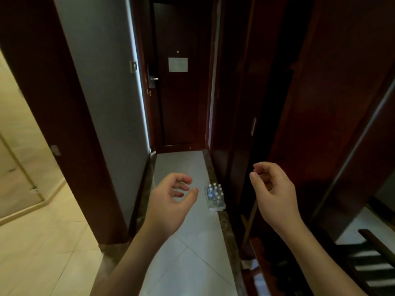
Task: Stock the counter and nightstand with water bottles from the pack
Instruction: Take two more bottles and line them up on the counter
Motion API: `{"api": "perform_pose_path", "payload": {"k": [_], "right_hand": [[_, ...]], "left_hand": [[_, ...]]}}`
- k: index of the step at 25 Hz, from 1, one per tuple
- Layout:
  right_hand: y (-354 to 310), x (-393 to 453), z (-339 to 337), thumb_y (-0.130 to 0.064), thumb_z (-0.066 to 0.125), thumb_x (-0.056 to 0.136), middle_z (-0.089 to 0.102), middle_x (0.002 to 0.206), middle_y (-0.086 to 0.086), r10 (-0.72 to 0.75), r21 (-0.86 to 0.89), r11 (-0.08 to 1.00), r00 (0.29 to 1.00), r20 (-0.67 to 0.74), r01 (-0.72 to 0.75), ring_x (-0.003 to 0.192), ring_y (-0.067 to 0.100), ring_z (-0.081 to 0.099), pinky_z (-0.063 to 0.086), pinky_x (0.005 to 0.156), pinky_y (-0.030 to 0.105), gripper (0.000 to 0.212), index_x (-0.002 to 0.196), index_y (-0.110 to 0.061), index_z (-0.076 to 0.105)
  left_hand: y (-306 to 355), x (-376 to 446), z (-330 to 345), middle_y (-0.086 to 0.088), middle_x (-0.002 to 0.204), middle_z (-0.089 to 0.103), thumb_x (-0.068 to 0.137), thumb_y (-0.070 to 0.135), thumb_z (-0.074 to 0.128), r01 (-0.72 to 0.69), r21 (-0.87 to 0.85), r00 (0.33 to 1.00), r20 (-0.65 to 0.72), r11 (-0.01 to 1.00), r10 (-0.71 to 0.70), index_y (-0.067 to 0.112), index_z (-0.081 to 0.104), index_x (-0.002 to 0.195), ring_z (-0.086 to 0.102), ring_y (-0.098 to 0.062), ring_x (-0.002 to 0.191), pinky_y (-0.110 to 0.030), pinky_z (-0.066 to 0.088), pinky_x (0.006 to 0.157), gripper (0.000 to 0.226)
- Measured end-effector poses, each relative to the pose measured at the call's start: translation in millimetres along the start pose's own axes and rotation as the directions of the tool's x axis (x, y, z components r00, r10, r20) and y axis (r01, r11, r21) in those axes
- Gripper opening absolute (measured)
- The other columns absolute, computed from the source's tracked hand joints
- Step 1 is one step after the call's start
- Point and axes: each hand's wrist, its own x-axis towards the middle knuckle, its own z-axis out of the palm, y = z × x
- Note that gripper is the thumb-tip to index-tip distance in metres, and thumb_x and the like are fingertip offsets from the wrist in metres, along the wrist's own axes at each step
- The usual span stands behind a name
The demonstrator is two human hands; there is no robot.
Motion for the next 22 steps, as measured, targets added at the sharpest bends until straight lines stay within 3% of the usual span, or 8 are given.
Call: {"api": "perform_pose_path", "payload": {"k": [5, 8, 11, 17, 22], "right_hand": [[52.3, 111.0, 81.4, -0.019, 0.061, 0.095, 0.062, 0.096, -0.004, 0.019, 0.127, 0.992, 0.999, 0.037, -0.023, 0.085, 0.003, 0.058, 0.047, 0.069, 0.008, 0.012, 0.104, -0.027, 0.061], [70.3, 194.2, 127.9, -0.018, 0.062, 0.094, 0.064, 0.094, -0.001, 0.044, 0.199, 0.978, 0.996, 0.082, -0.059, 0.083, 0.005, 0.059, 0.049, 0.069, 0.011, 0.014, 0.099, -0.031, 0.061], [75.3, 270.9, 179.7, -0.018, 0.064, 0.093, 0.064, 0.094, 0.000, 0.002, 0.203, 0.979, 0.990, 0.144, -0.031, 0.081, 0.005, 0.059, 0.049, 0.066, 0.011, 0.012, 0.102, -0.025, 0.062], [96.9, 390.2, 283.2, -0.018, 0.066, 0.091, 0.064, 0.096, -0.002, -0.035, 0.173, 0.985, 0.983, 0.179, 0.003, 0.081, 0.003, 0.059, 0.048, 0.066, 0.010, 0.014, 0.103, -0.025, 0.063], [140.0, 483.1, 359.4, -0.019, 0.070, 0.088, 0.063, 0.101, -0.007, 0.014, 0.104, 0.994, 0.996, 0.087, -0.024, 0.087, 0.000, 0.059, 0.050, 0.073, 0.010, 0.022, 0.108, -0.026, 0.063]], "left_hand": [[-67.0, 118.4, 28.2, 0.006, 0.084, 0.067, 0.080, 0.025, 0.074, -0.060, 0.092, 0.998, 0.001, 0.994, 0.060, 0.029, 0.064, 0.095, 0.065, -0.012, 0.077, -0.030, 0.055, 0.068, 0.018], [-91.2, 204.6, 32.2, 0.005, 0.083, 0.068, 0.080, 0.026, 0.074, -0.023, 0.092, 0.999, -0.038, 0.995, 0.027, 0.027, 0.065, 0.093, 0.066, -0.009, 0.076, -0.028, 0.053, 0.068, 0.016], [-112.6, 282.3, 26.8, 0.005, 0.090, 0.070, 0.082, 0.016, 0.076, -0.015, 0.118, 0.996, -0.080, 0.993, 0.025, 0.024, 0.067, 0.094, 0.068, -0.010, 0.084, -0.028, 0.056, 0.075, 0.017], [-179.0, 412.1, 17.0, 0.008, 0.091, 0.068, 0.076, 0.032, 0.071, -0.003, 0.099, 0.994, -0.112, 0.995, 0.014, 0.029, 0.066, 0.094, 0.066, -0.010, 0.087, -0.032, 0.056, 0.079, 0.018], [-265.9, 537.1, 32.0, 0.013, 0.092, 0.067, 0.076, 0.035, 0.070, -0.035, 0.005, 0.999, -0.034, 0.999, 0.035, 0.034, 0.065, 0.092, 0.067, -0.010, 0.086, -0.037, 0.057, 0.078, 0.017]]}}
